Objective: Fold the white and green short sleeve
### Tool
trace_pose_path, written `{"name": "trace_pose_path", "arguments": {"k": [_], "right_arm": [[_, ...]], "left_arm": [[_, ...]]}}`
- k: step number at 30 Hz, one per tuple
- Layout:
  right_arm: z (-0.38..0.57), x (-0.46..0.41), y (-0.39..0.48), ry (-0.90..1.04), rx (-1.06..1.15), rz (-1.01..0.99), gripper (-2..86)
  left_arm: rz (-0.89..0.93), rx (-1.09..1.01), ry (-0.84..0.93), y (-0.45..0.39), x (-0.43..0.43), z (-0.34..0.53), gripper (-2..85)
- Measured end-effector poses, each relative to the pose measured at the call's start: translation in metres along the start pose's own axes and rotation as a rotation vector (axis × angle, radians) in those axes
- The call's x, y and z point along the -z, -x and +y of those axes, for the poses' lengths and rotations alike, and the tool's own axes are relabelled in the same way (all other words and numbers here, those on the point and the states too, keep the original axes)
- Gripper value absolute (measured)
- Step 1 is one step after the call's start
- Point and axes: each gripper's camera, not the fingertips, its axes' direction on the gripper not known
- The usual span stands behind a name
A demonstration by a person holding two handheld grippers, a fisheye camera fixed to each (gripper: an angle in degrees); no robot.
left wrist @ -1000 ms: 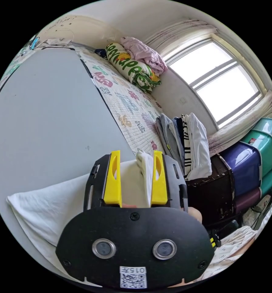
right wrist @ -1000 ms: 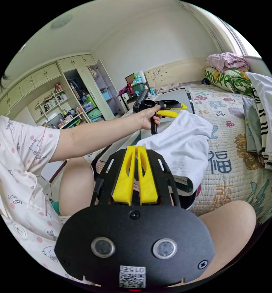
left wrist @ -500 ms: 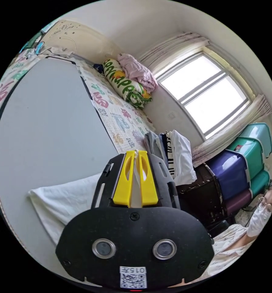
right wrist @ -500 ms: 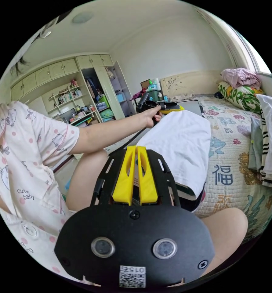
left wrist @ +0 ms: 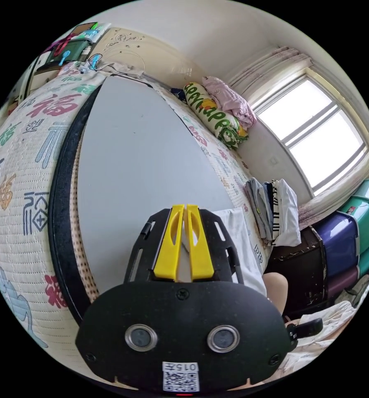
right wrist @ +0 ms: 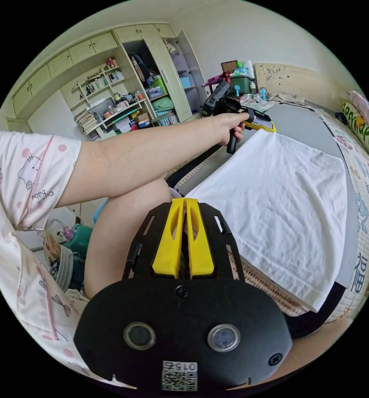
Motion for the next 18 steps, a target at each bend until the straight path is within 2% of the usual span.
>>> {"name": "trace_pose_path", "arguments": {"k": [5, 7, 11, 13, 18], "right_arm": [[-0.014, -0.054, -0.007, 0.112, 0.001, 0.018, 0.2], [-0.018, -0.062, -0.004, 0.139, 0.027, -0.054, 0.6], [-0.021, -0.032, 0.013, 0.058, 0.117, -0.114, 3.7], [-0.027, -0.012, 0.005, 0.032, 0.113, -0.038, 4.8], [-0.037, 0.025, -0.034, 0.043, 0.081, 0.26, 7.2]], "left_arm": [[-0.086, -0.077, 0.054, -0.014, -0.032, 0.012, 0.6], [-0.107, -0.097, 0.065, -0.018, -0.036, 0.017, 1.5], [-0.224, -0.116, 0.031, -0.023, -0.011, 0.037, 3.8], [-0.246, -0.162, 0.007, -0.03, 0.011, 0.049, 4.5], [-0.1, -0.356, 0.017, -0.082, 0.075, 0.081, 7.4]]}}
